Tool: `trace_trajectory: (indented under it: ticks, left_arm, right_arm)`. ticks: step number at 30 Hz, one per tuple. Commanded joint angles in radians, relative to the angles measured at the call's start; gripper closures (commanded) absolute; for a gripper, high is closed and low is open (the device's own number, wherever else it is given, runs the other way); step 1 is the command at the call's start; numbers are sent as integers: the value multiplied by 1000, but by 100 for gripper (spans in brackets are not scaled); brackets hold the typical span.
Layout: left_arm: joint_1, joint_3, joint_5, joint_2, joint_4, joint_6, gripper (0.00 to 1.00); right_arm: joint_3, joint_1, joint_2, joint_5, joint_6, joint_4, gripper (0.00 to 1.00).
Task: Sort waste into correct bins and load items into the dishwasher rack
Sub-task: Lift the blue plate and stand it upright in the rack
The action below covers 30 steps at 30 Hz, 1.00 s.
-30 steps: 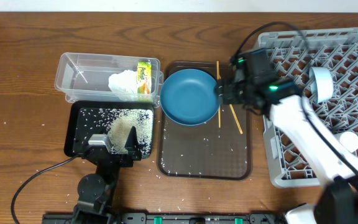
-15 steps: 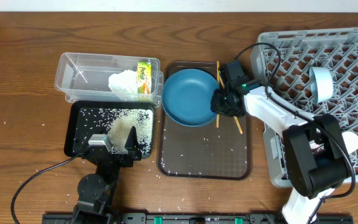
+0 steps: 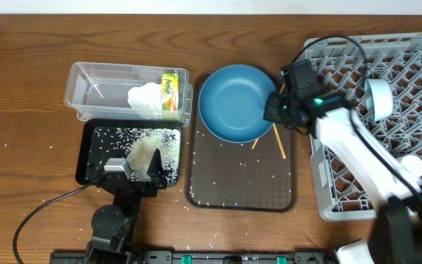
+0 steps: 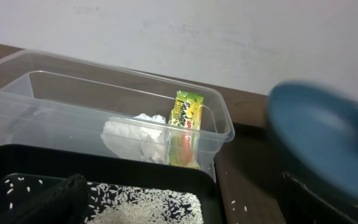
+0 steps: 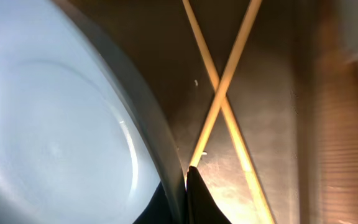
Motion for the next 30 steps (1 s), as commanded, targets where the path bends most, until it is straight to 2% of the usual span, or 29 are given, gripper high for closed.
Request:
trace_trajectory:
  ticks: [1, 6, 9, 11, 13, 20, 27, 30]
  left_arm:
    - [-1, -30, -1, -8, -19, 5, 2]
    - [-1, -30, -1, -8, -19, 5, 2]
    - [-1, -30, -1, -8, -19, 5, 2]
    - [-1, -30, -1, -8, -19, 5, 2]
    - [-1, -30, -1, -8, -19, 5, 2]
    - [-1, -30, -1, -8, -19, 5, 2]
    - [-1, -30, -1, -8, -19, 5, 2]
    - [-1, -30, -1, -8, -19, 5, 2]
  right_arm:
    - [10, -8, -131, 188, -117, -42, 99]
    - [10, -41, -311, 871, -116, -84, 99]
    - [10, -88, -363, 1260, -120, -15, 99]
    - [10, -139, -369, 1393, -198, 75, 99]
    - [10, -210, -362, 1414, -349, 189, 99]
    - [10, -423, -275, 1399, -718, 454, 99]
    - [10, -472, -93, 1399, -838, 498, 99]
    - [10, -472, -7, 1411, -951, 564, 99]
